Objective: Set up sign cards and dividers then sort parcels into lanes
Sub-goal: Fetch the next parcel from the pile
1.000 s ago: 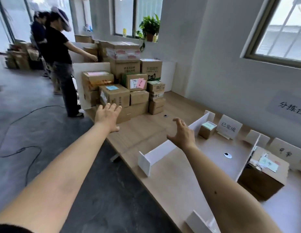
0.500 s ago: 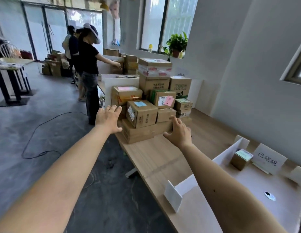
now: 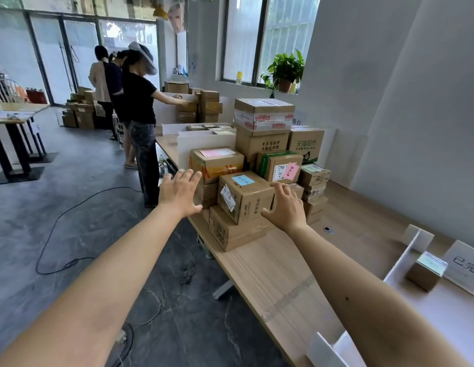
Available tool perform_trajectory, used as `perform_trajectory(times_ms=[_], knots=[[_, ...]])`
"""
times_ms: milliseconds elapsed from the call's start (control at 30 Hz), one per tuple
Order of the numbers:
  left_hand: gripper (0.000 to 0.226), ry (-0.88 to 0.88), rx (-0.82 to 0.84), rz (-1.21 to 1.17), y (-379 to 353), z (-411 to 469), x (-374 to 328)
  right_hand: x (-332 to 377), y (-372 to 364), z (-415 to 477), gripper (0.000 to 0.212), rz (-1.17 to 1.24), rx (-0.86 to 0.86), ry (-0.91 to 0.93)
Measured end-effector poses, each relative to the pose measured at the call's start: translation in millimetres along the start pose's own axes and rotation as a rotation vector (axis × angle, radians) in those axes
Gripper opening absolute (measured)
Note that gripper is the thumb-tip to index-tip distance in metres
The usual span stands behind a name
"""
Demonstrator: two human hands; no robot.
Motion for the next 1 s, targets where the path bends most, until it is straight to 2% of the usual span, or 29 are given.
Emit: perform_trajectory(times_ms=[167,533,800,1000], knots=[[0.090,-0.003,-0.030,-0.042,-7,23,16,-3,-10,22,0.078,0.011,0.002,-0.036],[0.089,-0.024,-0.035,-0.105,-25,94,29,-7,-17,94,0.074,0.028,-0.014,-0.065],[0.087,-0.103,-0.085,-0.175,-20,180,20,7,-10,186,0.071,0.166,-0.083,0.019],[0.088,-0.131,-0.095,-0.202,-12,265,21,-8,5,266,0.073,0.178,-0.133,-0.022]])
Point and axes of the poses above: each hand's wrist, its own z-axis towards the middle knuckle, its own y-axis out of the back of the hand, x = y × z, the point moved 9 cm from there along z, towards the middle knuckle, and after that the axes turned 13 degrees about x, right-handed, at the moved point
